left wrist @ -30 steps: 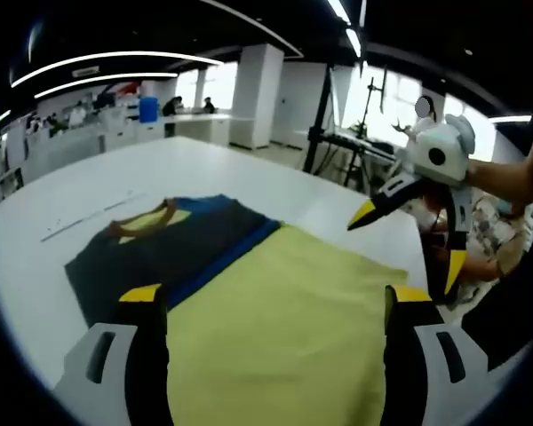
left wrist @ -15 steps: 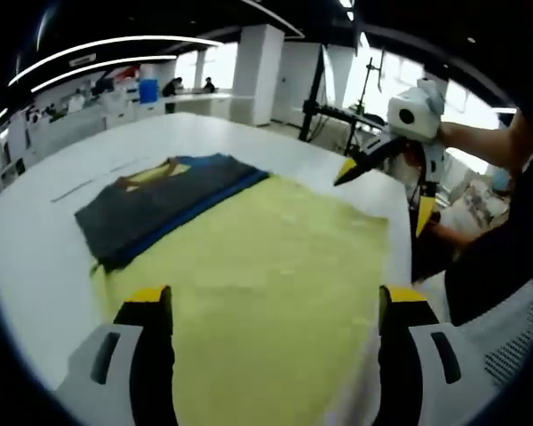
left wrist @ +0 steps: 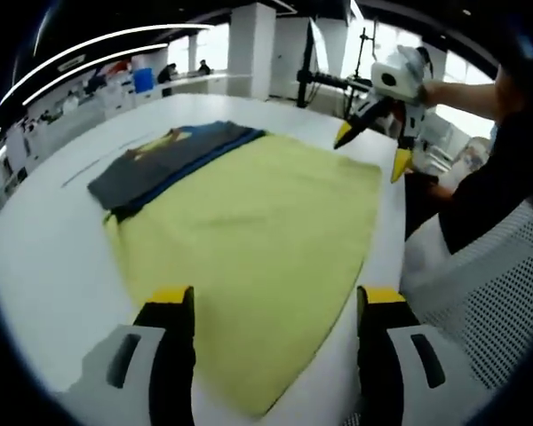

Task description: Fold the garment on the visible template until the final outline fits inside the template.

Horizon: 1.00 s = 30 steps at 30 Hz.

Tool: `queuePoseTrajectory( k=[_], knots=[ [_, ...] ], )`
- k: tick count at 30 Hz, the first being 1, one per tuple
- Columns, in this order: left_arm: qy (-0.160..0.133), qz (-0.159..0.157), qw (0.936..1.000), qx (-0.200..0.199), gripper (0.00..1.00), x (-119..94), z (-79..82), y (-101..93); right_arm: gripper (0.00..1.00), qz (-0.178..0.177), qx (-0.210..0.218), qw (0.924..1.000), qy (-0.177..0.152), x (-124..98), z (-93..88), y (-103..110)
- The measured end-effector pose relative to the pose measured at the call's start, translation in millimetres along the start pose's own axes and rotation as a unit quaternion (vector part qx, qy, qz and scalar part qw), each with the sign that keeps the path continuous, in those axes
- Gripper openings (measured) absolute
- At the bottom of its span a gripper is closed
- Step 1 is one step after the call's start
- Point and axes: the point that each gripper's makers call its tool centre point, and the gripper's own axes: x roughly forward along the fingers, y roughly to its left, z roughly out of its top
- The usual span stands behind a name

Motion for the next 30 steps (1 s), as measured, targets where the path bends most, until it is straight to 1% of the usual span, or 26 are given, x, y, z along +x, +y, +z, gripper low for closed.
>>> queuePoseTrajectory(
  k=[4, 7, 10, 13, 17, 18, 21, 25, 26, 28, 30],
  knots=[
    [0.01, 0.0, 0.9999, 0.001, 0.62, -4.0, -8.3, -0.3, 0.59, 0.0, -0.009, 0.9999, 0.011, 1.6, -6.3, 1.1],
    [0.025, -0.002, 0.9995, 0.019, 0.59, -6.5, -16.3, -2.4, 0.56, -0.001, -0.012, 0.9998, 0.014, 1.6, -8.1, 0.8],
    [0.034, -0.007, 0.9991, 0.025, 0.53, -7.7, -21.1, -4.0, 0.52, 0.001, -0.025, 0.9994, 0.023, 2.3, -12.4, 2.2],
    [0.042, -0.005, 0.9981, 0.044, 0.51, -7.8, -25.7, -4.7, 0.47, 0.003, -0.032, 0.9991, 0.029, 4.0, -15.7, 3.1],
    [0.054, 0.004, 0.9965, 0.064, 0.45, -8.0, -30.5, -3.0, 0.4, 0.007, -0.045, 0.998, 0.044, 6.0, -22.2, 6.5],
    [0.048, 0.008, 0.9969, 0.062, 0.44, -7.9, -28.8, -2.3, 0.39, 0.006, -0.047, 0.9978, 0.045, 6.4, -23.0, 6.5],
    [0.049, 0.01, 0.9965, 0.066, 0.43, -8.8, -30.4, -1.6, 0.39, 0.007, -0.051, 0.9976, 0.046, 6.8, -24.1, 6.9],
    [0.053, 0.009, 0.9963, 0.067, 0.36, -9.8, -30.9, -0.9, 0.37, 0.0, -0.055, 0.9968, 0.058, 9.0, -30.6, 2.8],
    [0.054, 0.007, 0.9962, 0.068, 0.35, -9.6, -30.8, -0.9, 0.35, -0.004, -0.061, 0.9965, 0.057, 9.0, -30.8, 1.3],
    [0.053, 0.006, 0.9961, 0.071, 0.32, -10.0, -30.4, -1.2, 0.34, -0.003, -0.057, 0.9969, 0.055, 8.8, -29.8, 2.0],
    [0.052, 0.005, 0.9967, 0.062, 0.29, -9.5, -30.6, -2.9, 0.33, -0.004, -0.06, 0.9967, 0.054, 8.9, -29.3, 1.2]
  ],
)
